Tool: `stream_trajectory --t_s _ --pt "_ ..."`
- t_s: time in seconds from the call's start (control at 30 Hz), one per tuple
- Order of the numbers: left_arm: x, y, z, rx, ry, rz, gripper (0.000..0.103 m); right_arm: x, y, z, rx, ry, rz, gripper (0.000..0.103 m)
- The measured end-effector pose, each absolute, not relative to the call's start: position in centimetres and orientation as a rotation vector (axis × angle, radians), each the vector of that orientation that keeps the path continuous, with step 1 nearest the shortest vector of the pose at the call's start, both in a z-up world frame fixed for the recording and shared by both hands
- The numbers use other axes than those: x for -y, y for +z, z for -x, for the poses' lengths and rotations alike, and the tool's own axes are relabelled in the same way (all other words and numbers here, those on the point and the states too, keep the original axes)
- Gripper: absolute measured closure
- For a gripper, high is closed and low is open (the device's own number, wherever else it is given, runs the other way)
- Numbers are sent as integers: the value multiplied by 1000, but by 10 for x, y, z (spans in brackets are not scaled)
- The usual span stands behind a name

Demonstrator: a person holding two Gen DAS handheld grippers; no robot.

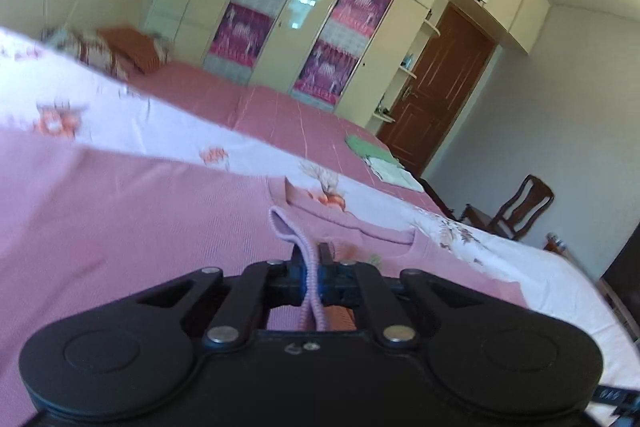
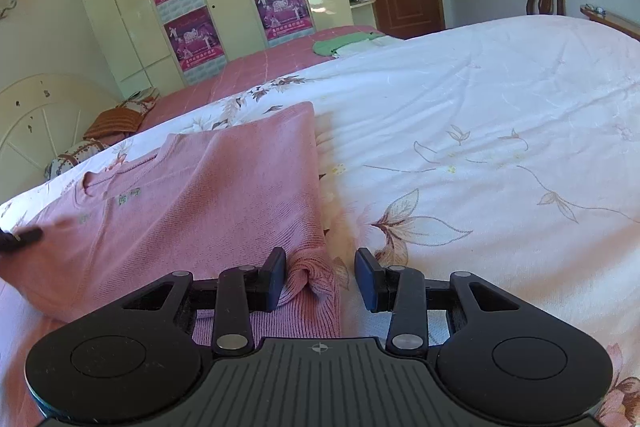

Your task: Fold small clothes

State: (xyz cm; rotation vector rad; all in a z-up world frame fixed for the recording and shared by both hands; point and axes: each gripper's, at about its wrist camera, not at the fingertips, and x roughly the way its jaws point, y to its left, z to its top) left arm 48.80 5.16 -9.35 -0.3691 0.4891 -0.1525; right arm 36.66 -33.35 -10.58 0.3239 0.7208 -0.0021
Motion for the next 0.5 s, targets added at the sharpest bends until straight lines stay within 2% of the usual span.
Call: stream_trajectory --t_s 0.17,0.23,0.37,0.43,0.5 --pt "-57 -116 -495 -619 -89 353 98 331 -106 -366 -715 -1 -292 64" --pt "-62 -115 -500 -638 -95 370 91 331 -106 -367 -716 1 -282 64" --pt "-64 -116 -501 -648 -122 332 90 339 -95 -366 -669 14 -324 64" --pt "-66 -116 -501 -650 -127 333 89 337 -90 -374 -674 61 -299 96" --pt "-67 -115 -501 -653 -128 332 87 332 -95 -390 -725 58 -228 97"
